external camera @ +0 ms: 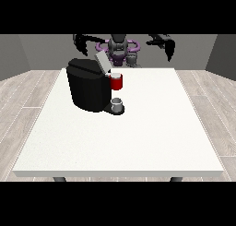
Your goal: Insert the coffee pod into the coffee machine and close the lid
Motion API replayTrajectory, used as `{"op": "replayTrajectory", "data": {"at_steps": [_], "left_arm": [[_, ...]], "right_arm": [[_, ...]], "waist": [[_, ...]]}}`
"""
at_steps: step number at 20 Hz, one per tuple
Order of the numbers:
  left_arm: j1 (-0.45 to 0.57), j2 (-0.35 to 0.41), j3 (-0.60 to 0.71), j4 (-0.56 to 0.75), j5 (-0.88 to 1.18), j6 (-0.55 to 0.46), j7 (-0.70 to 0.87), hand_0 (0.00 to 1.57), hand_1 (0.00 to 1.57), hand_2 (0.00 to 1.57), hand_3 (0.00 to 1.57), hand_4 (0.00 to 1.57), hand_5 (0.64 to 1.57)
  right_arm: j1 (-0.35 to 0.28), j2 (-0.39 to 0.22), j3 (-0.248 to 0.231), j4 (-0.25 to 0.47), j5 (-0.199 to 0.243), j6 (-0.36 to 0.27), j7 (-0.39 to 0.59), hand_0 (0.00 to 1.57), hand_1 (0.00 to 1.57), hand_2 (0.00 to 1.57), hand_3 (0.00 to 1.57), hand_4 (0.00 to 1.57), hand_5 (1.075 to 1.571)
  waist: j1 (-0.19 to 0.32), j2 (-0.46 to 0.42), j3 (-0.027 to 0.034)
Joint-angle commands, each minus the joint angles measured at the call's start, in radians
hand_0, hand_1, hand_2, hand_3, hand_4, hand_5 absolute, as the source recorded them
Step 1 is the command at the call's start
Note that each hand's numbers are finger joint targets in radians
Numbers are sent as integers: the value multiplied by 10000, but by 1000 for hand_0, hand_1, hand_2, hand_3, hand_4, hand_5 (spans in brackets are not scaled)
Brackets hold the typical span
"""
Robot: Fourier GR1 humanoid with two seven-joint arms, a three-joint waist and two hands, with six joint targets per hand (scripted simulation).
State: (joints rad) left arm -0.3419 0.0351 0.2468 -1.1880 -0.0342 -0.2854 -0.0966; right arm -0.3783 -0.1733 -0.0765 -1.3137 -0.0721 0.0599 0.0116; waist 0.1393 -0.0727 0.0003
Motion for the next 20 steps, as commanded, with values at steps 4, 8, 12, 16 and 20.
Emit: {"op": "replayTrajectory", "data": {"at_steps": [4, 8, 12, 16, 20], "left_arm": [[276, 57, -423, -1140, 265, 260, 385, 0, 0, 0, 0, 0, 1571], [771, 350, -426, -1528, 426, 365, 456, 0, 0, 0, 0, 0, 1571], [969, 304, -467, -1787, 604, 461, 348, 0, 0, 0, 0, 0, 1571], [1046, 255, -583, -1870, 484, 744, -131, 0, 0, 0, 0, 0, 1571], [938, 650, -592, -1885, 470, 680, 228, 0, 0, 0, 0, 0, 1571]], "right_arm": [[-1398, -44, -405, 1183, -18, -55, -99, 0, 0, 0, 0, 0, 1571], [-1188, 406, 66, 1375, 369, -118, -616, 0, 0, 0, 0, 0, 1571], [-1719, 68, 36, 1801, 546, 151, -272, 0, 0, 0, 0, 0, 1571], [-2158, -245, -306, 2276, 548, 354, -893, 0, 0, 0, 0, 0, 1571], [-2507, -40, -250, 2450, 614, 217, -652, 0, 0, 0, 0, 40, 1571]], "waist": [[-14, 820, -1], [-319, 771, -2], [-257, 903, -3], [-212, 1352, -3], [-277, 1301, -3]]}}
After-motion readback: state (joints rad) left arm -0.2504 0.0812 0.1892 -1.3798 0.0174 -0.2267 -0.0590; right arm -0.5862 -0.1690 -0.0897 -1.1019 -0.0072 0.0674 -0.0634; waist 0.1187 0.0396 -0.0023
